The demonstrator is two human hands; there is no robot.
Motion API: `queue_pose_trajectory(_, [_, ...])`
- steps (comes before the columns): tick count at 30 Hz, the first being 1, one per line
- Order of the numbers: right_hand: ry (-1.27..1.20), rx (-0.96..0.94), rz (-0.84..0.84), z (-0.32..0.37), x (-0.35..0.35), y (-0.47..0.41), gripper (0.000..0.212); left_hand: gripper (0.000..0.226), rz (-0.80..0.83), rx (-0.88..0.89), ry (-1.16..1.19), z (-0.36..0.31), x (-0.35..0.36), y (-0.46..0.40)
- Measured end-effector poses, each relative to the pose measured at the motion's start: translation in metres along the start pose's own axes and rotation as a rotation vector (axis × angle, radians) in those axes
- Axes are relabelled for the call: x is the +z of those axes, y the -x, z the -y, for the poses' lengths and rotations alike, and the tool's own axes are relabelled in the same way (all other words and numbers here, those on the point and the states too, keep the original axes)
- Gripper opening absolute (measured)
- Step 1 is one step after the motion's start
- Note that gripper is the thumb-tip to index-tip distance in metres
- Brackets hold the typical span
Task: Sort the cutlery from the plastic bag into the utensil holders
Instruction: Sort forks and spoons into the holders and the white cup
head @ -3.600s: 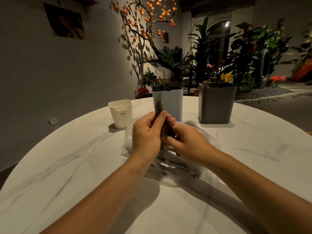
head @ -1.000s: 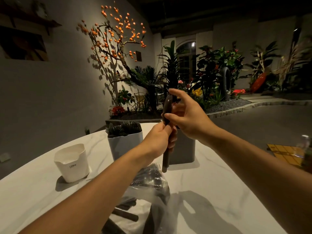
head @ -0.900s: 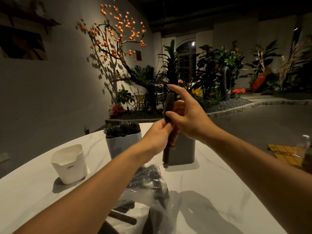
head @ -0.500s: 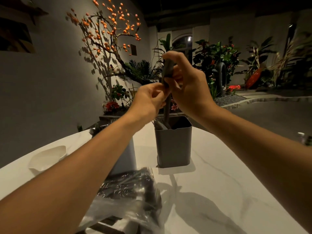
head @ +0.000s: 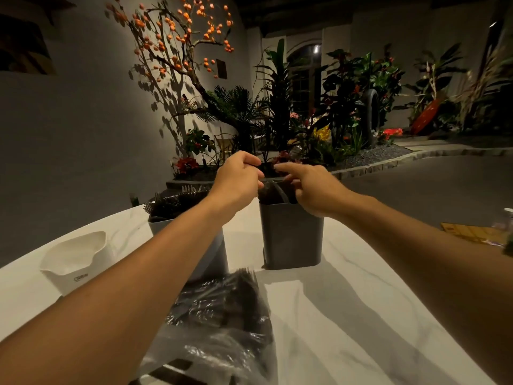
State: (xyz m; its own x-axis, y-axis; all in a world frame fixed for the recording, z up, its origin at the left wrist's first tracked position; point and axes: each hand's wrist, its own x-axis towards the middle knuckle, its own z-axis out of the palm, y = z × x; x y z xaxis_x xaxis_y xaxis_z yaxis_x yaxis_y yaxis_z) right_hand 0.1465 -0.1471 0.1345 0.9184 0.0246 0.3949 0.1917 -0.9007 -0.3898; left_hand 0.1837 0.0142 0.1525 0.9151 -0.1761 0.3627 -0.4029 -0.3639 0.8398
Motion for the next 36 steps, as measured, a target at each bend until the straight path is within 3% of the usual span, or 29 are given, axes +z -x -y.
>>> queue_pose_trajectory(6, [-0.164, -0.006, -0.186, 0.030, -0.021, 0.025, 0.045, 0.029, -0.005, -0.017, 0.055, -0.011, -0.025, 0.042])
queue_pose_trajectory(13, [-0.228, -0.195, -0.082, 0.111, -0.020, 0.090, 0.014, 0.019, 0.021, -0.017, 0.007, -0.019, -0.068, 0.125])
queue_pose_trajectory(15, [-0.254, -0.213, -0.034, 0.134, -0.019, 0.113, 0.019, 0.021, -0.002, -0.036, -0.002, -0.020, -0.083, 0.151])
queue_pose_trajectory(17, [-0.313, -0.175, 0.112, 0.154, -0.014, 0.136, 0.029, 0.026, -0.037, -0.033, -0.075, -0.016, -0.099, 0.177])
queue_pose_trajectory(19, [-0.313, -0.121, 0.363, 0.171, 0.000, 0.156, 0.030, 0.027, -0.063, -0.029, -0.185, -0.006, -0.112, 0.202])
queue_pose_trajectory(22, [0.006, -0.177, 0.667, 0.190, 0.032, 0.181, 0.015, 0.027, -0.003, -0.051, -0.302, 0.020, -0.121, 0.234])
queue_pose_trajectory(25, [0.341, -0.257, 0.768, 0.189, 0.056, 0.193, 0.026, 0.020, 0.159, -0.025, -0.528, 0.057, -0.123, 0.256])
queue_pose_trajectory(28, [0.495, -0.246, 0.730, 0.172, 0.069, 0.188, 0.032, 0.014, 0.352, -0.015, -0.732, 0.090, -0.123, 0.266])
queue_pose_trajectory(31, [0.458, -0.232, 0.630, 0.165, 0.083, 0.184, 0.034, 0.041, 0.384, -0.021, -0.686, 0.104, -0.124, 0.265])
queue_pose_trajectory(34, [0.307, -0.248, 0.643, 0.164, 0.101, 0.191, 0.051, 0.060, 0.418, 0.005, -0.624, 0.108, -0.123, 0.265])
queue_pose_trajectory(36, [0.360, -0.263, 0.535, 0.160, 0.111, 0.198, 0.057, 0.067, 0.412, 0.017, -0.614, 0.113, -0.124, 0.267])
